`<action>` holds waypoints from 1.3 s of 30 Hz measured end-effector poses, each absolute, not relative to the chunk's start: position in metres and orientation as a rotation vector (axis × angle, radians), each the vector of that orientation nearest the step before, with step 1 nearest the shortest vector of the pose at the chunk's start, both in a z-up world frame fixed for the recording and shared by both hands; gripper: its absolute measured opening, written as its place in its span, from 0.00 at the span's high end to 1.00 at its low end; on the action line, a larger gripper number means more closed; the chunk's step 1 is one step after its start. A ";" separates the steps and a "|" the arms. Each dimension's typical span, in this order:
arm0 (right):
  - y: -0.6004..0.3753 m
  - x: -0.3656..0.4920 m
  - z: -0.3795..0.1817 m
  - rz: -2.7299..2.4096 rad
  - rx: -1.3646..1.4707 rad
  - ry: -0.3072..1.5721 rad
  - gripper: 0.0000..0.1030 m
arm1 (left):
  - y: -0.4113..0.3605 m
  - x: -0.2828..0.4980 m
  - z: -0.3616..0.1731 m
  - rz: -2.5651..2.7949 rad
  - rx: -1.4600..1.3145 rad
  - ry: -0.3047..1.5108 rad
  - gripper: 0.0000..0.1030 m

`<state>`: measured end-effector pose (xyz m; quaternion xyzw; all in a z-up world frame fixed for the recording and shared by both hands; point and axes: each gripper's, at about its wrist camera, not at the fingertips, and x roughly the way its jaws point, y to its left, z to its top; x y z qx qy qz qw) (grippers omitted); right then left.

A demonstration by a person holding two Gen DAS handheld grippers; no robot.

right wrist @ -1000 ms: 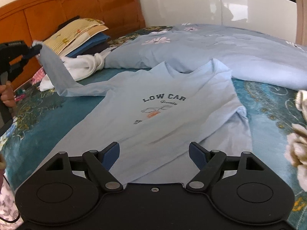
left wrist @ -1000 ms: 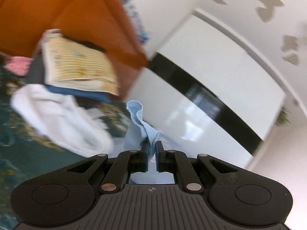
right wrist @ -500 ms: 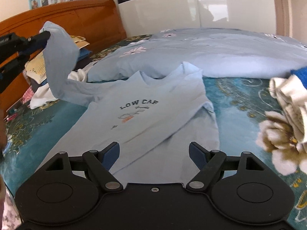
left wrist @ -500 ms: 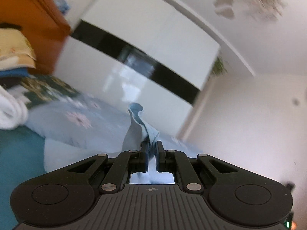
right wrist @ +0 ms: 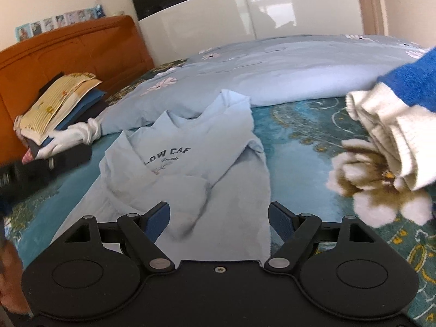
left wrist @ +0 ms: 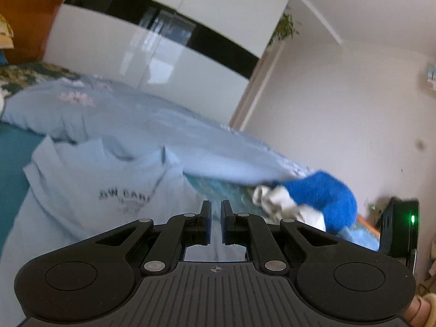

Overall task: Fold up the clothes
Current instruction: 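Carry the cloth toward the blue knit hat and open the left gripper, then grasp the shirt hem with the right gripper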

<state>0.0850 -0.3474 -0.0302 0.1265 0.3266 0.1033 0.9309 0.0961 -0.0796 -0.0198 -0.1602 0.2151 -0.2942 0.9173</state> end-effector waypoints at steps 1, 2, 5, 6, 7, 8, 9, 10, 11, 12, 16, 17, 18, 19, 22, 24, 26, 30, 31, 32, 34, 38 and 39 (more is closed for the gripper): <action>-0.347 0.086 -0.031 0.214 0.266 0.672 0.24 | -0.080 0.096 -0.023 -0.603 -0.328 0.457 0.95; -0.347 0.087 -0.031 0.216 0.272 0.674 0.24 | -0.079 0.094 -0.026 -0.600 -0.329 0.468 0.95; -0.345 0.089 -0.033 0.223 0.292 0.683 0.24 | -0.075 0.091 -0.033 -0.574 -0.329 0.498 0.95; -0.345 0.090 -0.034 0.225 0.299 0.686 0.24 | -0.073 0.089 -0.034 -0.559 -0.327 0.507 0.95; -0.345 0.091 -0.035 0.228 0.306 0.689 0.24 | -0.071 0.089 -0.036 -0.544 -0.328 0.516 0.95; -0.344 0.092 -0.035 0.230 0.312 0.691 0.24 | -0.067 0.090 -0.037 -0.530 -0.334 0.525 0.95; -0.344 0.093 -0.036 0.232 0.319 0.694 0.24 | -0.064 0.092 -0.038 -0.513 -0.338 0.534 0.95; -0.343 0.093 -0.037 0.235 0.326 0.697 0.24 | -0.059 0.093 -0.038 -0.496 -0.339 0.539 0.95; -0.343 0.094 -0.037 0.237 0.332 0.700 0.24 | -0.055 0.095 -0.037 -0.481 -0.337 0.540 0.95; -0.342 0.095 -0.038 0.239 0.339 0.703 0.24 | -0.051 0.094 -0.036 -0.466 -0.335 0.540 0.95; -0.341 0.099 -0.041 0.249 0.366 0.714 0.25 | -0.028 0.095 -0.026 -0.397 -0.305 0.530 0.89; -0.340 0.099 -0.041 0.251 0.373 0.717 0.26 | -0.021 0.096 -0.024 -0.376 -0.297 0.522 0.80; -0.339 0.101 -0.042 0.259 0.383 0.722 0.29 | -0.013 0.097 -0.021 -0.352 -0.284 0.511 0.74; -0.337 0.101 -0.042 0.267 0.394 0.727 0.30 | -0.007 0.099 -0.019 -0.331 -0.264 0.503 0.62; -0.332 0.104 -0.046 0.282 0.420 0.757 0.42 | 0.012 0.107 -0.014 -0.276 -0.204 0.489 0.60; -0.332 0.109 -0.051 0.282 0.453 0.783 0.44 | 0.023 0.114 -0.012 -0.248 -0.163 0.490 0.56; -0.334 0.111 -0.054 0.281 0.493 0.790 0.47 | 0.032 0.121 -0.012 -0.223 -0.113 0.491 0.45; -0.337 0.116 -0.058 0.277 0.578 0.809 0.51 | 0.041 0.141 -0.016 -0.168 0.014 0.507 0.39; -0.338 0.115 -0.057 0.278 0.591 0.802 0.52 | 0.042 0.148 -0.018 -0.169 0.036 0.516 0.37; -0.338 0.114 -0.055 0.280 0.599 0.790 0.52 | 0.042 0.154 -0.021 -0.172 0.055 0.525 0.35; -0.340 0.111 -0.051 0.283 0.617 0.767 0.58 | 0.040 0.167 -0.026 -0.184 0.098 0.549 0.32; -0.343 0.106 -0.043 0.289 0.651 0.720 0.70 | 0.031 0.193 -0.041 -0.211 0.193 0.604 0.32; -0.343 0.105 -0.041 0.291 0.660 0.708 0.75 | 0.029 0.198 -0.044 -0.217 0.206 0.618 0.32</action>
